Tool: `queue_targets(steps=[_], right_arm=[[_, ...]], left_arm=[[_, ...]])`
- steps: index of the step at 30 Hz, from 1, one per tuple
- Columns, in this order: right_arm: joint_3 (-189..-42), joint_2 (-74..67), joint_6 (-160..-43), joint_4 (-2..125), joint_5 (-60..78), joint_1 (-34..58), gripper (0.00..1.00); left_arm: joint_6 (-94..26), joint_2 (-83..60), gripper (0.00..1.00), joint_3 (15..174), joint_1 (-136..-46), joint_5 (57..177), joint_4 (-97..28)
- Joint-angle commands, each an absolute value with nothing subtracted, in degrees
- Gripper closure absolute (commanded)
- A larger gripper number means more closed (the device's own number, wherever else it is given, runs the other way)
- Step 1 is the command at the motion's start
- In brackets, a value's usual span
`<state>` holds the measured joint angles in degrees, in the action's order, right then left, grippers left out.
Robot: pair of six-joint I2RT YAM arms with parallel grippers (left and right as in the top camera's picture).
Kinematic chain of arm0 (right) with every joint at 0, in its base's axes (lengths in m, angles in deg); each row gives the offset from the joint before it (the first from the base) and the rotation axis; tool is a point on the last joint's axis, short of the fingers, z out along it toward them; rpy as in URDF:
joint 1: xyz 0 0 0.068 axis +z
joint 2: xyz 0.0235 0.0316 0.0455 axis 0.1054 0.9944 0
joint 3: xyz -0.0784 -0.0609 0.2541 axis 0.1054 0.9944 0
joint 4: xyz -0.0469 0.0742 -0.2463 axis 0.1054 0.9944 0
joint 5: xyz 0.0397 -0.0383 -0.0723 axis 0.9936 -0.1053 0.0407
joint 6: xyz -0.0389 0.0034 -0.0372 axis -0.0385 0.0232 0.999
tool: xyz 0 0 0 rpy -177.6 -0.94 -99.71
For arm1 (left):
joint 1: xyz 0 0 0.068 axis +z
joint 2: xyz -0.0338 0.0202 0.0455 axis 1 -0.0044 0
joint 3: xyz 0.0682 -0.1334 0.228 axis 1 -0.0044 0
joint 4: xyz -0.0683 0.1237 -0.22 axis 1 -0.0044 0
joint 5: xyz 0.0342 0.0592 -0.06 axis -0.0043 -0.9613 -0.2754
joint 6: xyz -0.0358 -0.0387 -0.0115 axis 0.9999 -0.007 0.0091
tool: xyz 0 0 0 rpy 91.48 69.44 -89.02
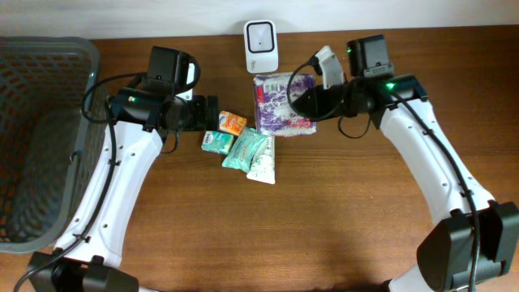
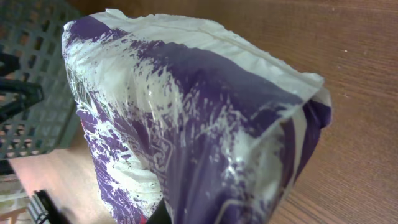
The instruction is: Scan the item barcode
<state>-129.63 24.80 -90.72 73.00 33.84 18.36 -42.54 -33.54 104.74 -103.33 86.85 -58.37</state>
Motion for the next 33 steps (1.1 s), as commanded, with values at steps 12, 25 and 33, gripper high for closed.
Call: queue_targets(steps=[12,25,33], right_arm=[[-130.2,24.5,-91.8,72.7,31.4,20.0,0.96],[-130.2,24.5,-106.5,86.4,-4.8,20.0,0.96],[-130.2,33.0,-109.1,101.8,-21.2,19.3,0.87]], left_arm=[[-42.8,-33.4,0.01,104.8,-103.3,86.7,-58.4],[-42.8,-33.4,0.01,104.8,-103.3,86.7,-58.4],[-42.8,-33.4,0.01,104.8,-103.3,86.7,-58.4]])
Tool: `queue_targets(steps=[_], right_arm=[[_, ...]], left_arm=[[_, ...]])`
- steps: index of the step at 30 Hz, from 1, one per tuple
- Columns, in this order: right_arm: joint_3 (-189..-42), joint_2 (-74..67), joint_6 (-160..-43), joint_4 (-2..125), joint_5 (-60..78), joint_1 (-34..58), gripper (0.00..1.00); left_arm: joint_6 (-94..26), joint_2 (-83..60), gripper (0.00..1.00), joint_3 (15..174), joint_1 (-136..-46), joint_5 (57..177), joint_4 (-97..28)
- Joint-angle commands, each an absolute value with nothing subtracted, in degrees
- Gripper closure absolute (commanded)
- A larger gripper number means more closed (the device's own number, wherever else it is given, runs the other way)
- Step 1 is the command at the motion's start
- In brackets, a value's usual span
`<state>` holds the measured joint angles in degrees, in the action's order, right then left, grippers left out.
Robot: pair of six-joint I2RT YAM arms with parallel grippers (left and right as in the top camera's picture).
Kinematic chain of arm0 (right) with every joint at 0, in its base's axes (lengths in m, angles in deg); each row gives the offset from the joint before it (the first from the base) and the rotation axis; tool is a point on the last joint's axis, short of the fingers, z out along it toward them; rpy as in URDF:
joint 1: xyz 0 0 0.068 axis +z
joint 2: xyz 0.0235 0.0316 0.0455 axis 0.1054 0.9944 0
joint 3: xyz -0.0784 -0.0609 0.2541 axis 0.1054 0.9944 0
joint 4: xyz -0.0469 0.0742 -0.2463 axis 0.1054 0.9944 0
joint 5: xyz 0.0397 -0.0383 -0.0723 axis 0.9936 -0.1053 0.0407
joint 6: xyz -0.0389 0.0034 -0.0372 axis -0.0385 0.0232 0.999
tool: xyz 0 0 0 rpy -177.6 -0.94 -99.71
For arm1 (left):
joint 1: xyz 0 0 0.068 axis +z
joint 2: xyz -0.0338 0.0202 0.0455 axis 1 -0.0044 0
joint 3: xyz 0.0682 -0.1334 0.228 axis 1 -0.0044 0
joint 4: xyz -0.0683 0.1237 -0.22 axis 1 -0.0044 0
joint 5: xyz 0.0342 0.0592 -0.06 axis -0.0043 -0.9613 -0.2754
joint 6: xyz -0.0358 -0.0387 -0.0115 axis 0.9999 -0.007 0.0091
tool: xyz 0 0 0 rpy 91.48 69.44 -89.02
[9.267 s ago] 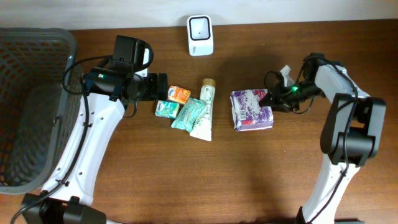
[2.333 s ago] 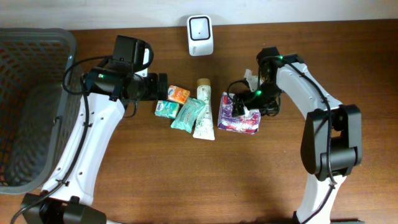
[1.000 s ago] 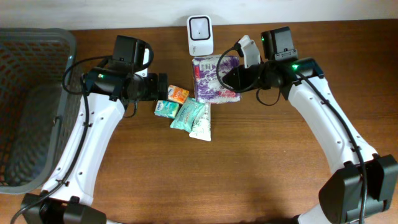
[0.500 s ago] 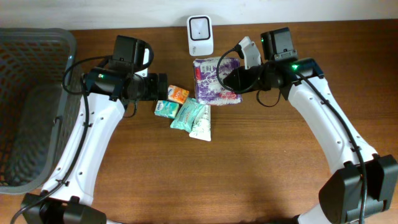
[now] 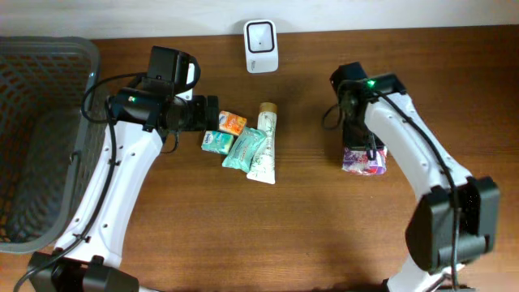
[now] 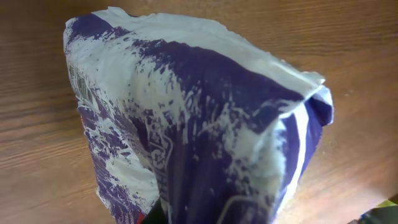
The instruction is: Scan the item barcode
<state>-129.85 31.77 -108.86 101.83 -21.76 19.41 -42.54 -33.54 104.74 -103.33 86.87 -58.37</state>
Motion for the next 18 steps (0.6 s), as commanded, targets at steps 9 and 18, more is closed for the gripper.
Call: queue_targets(steps=[9,18], right_arm=[[-130.5,35.7,-106.1,91.2,5.6,27.1,0.23],[-137.2,35.7,-92.5,96.8,15.8,12.0,0.01]], left_arm=[[-42.8,-33.5,0.01,104.8,-103.3,86.7,-58.4],[-42.8,-33.4,0.01,104.8,-103.3,86.7,-58.4]])
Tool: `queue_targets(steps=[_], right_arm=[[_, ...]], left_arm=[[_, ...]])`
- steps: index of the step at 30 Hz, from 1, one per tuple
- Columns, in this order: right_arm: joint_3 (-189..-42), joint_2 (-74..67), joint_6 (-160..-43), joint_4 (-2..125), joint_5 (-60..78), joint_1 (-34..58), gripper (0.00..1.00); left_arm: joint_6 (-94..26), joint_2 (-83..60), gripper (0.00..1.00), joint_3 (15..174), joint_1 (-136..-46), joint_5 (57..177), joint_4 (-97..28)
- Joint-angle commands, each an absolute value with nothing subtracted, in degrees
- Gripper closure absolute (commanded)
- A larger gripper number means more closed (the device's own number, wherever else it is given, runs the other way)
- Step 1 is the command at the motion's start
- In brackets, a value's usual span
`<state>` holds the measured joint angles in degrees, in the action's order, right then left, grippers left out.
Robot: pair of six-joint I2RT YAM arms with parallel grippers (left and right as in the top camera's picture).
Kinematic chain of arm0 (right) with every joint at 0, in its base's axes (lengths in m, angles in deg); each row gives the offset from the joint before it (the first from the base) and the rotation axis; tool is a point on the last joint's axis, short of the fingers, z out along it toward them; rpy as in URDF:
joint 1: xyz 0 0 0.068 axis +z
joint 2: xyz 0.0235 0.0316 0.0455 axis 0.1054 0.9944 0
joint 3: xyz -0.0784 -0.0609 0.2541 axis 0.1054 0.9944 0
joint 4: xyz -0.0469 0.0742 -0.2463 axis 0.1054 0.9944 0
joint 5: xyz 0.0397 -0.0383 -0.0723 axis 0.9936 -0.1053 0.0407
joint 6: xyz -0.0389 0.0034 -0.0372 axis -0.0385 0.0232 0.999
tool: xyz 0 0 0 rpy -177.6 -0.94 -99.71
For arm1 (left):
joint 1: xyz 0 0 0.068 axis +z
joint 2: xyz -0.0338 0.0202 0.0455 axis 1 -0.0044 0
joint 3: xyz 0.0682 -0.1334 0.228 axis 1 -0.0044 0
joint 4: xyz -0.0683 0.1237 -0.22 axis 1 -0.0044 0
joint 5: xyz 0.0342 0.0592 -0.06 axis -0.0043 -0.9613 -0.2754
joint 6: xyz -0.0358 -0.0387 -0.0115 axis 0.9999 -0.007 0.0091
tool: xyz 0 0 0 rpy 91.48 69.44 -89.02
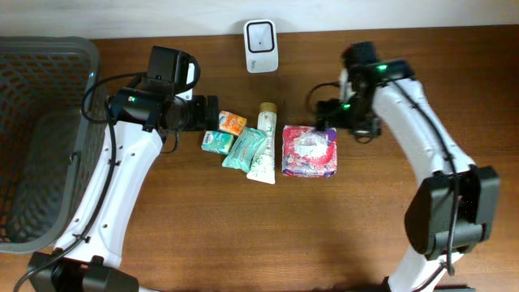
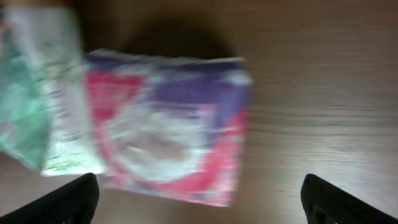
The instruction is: Scan the item barcode
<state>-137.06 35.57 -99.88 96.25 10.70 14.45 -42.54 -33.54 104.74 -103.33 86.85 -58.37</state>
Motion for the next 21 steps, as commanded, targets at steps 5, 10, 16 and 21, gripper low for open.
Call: queue_targets(steps=[5,10,16,21], right_arm=[[-120.3,35.7,-85.0,84.7,33.1,8.3,0.05],[-106.7,35.7,-94.6,65.9,35.4,8.3,0.48],[-115.6,35.7,-111.4,50.4,52.9,8.3,0.96],[-126.9,35.8,-131.7,32.3,39.1,11.5,0.96]], left_arm=[[-42.8,-33.5,0.01,104.8,-103.3,86.7,-58.4],[-42.8,-33.4,0.01,104.8,-103.3,86.7,-58.4],[-42.8,-33.4,0.01,104.8,-103.3,86.7,-58.4],[-42.8,-33.4,0.01,104.8,-103.3,86.7,-58.4]])
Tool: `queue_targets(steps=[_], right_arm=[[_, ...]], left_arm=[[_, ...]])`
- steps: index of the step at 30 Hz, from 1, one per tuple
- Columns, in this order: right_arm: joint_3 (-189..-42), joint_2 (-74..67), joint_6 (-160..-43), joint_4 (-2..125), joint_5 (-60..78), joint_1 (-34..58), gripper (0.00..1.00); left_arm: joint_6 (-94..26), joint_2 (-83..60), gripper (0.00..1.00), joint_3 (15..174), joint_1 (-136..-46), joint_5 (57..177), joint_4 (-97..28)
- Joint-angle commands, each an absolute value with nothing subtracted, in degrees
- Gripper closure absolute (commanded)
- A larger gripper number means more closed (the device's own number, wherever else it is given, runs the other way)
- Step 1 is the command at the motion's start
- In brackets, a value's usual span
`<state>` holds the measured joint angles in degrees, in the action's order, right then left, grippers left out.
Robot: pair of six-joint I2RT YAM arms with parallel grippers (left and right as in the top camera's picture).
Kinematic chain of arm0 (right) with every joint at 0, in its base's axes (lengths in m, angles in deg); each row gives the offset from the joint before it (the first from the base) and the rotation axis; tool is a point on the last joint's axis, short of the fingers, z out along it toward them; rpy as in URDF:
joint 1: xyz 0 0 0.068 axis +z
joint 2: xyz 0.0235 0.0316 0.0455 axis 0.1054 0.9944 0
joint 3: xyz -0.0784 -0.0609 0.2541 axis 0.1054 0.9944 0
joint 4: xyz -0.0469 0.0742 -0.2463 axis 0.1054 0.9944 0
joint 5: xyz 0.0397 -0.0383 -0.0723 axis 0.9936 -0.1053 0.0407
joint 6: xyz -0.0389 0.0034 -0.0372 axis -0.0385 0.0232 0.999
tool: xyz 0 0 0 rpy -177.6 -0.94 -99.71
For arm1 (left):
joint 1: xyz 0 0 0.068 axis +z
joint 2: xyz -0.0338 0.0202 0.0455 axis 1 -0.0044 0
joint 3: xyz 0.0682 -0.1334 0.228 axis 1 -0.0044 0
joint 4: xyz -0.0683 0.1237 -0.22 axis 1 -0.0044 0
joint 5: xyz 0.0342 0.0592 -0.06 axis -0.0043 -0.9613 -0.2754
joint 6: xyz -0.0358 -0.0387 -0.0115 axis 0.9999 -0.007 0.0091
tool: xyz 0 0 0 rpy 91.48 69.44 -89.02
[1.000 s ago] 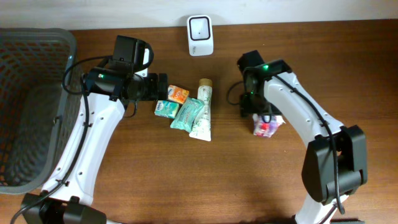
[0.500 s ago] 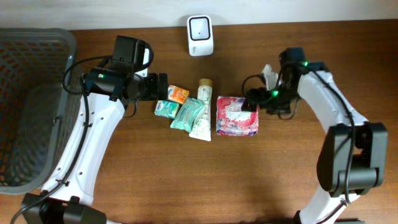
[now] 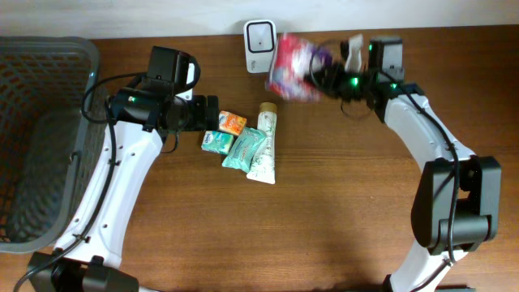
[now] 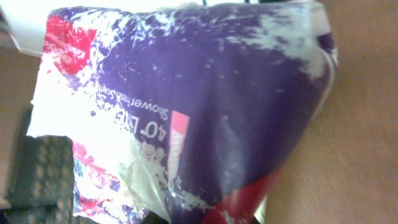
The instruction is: Scan the item barcode
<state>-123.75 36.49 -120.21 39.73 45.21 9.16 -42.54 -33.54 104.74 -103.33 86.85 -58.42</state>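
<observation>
The item is a purple, pink and white plastic packet (image 3: 292, 55). It hangs tilted in the air just right of the white barcode scanner (image 3: 260, 36) at the table's back edge. My right gripper (image 3: 322, 78) is shut on its right end. In the right wrist view the packet (image 4: 205, 106) fills the frame and hides the fingers, with the right gripper (image 4: 205, 219) at its lower edge. My left gripper (image 3: 212, 113) hovers open left of the small items and holds nothing.
An orange pack (image 3: 233, 122), a small green pack (image 3: 216, 142), a teal pouch (image 3: 246, 151) and a white tube (image 3: 264, 146) lie clustered at mid table. A dark mesh basket (image 3: 40, 138) stands at the left edge.
The packet lay flat, pink side up, beside the white tube with my right gripper open over it. Now the right gripper is shut on it, up by the scanner. The left arm is unchanged.
My right gripper first held the packet, purple side up, by the scanner. Then it held it on end on the table at the right. Then the packet lay flat, pink side up, released. Now it is gripped again and lifted to the scanner.
</observation>
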Motion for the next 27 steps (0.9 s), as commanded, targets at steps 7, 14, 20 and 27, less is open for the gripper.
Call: queue_targets(steps=[7,14,20,27], right_arm=[[-161.2,61.1,-143.1,28.3,35.6,17.8,0.96],[-162.5,65.4,-142.6,41.3,22.5,22.2,0.96],[-163.3,65.1,-140.0,42.1,29.6,19.2,0.96],[-163.7,58.5,-140.0,71.2,31.9,-14.7,0.96]], left_arm=[[-42.8,-33.5,0.01,104.8,-103.3,86.7,-58.4],[-42.8,-33.4,0.01,104.8,-103.3,86.7,-58.4],[-42.8,-33.4,0.01,104.8,-103.3,86.7,-58.4],[-42.8,-33.4,0.01,104.8,-103.3,86.7,-58.4]])
